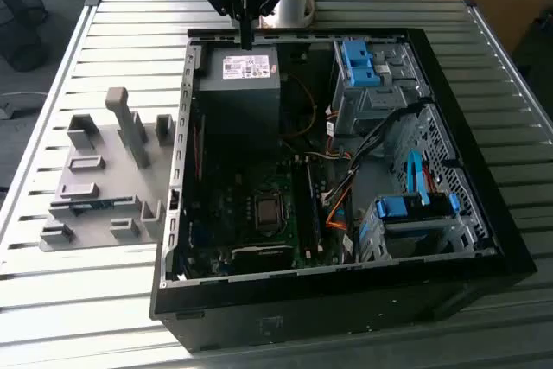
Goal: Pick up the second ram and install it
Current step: 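Reach for the second ram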
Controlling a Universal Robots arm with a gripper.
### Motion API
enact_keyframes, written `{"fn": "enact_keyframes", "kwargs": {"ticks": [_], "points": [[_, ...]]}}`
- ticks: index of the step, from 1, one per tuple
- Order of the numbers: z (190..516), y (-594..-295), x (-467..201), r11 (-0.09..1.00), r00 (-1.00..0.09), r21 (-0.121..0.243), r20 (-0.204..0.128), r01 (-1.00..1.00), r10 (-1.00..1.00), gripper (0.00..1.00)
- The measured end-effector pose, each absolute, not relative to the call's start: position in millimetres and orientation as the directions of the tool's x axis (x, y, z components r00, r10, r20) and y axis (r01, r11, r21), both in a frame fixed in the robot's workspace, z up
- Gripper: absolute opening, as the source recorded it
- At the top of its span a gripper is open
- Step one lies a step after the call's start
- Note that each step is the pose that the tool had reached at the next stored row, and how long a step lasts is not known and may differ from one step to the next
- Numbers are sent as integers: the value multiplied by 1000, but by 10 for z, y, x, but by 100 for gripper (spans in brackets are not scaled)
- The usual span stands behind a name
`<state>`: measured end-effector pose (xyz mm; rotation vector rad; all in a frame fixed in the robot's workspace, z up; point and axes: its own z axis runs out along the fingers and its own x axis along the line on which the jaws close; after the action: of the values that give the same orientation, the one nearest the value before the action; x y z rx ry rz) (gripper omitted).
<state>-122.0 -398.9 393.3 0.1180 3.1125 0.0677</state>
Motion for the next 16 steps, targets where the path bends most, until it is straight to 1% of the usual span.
{"fn": "enact_keyframes", "kwargs": {"ticks": [16], "points": [[3933, -3989, -1250, 996, -997, 44, -24, 75, 76, 11]]}}
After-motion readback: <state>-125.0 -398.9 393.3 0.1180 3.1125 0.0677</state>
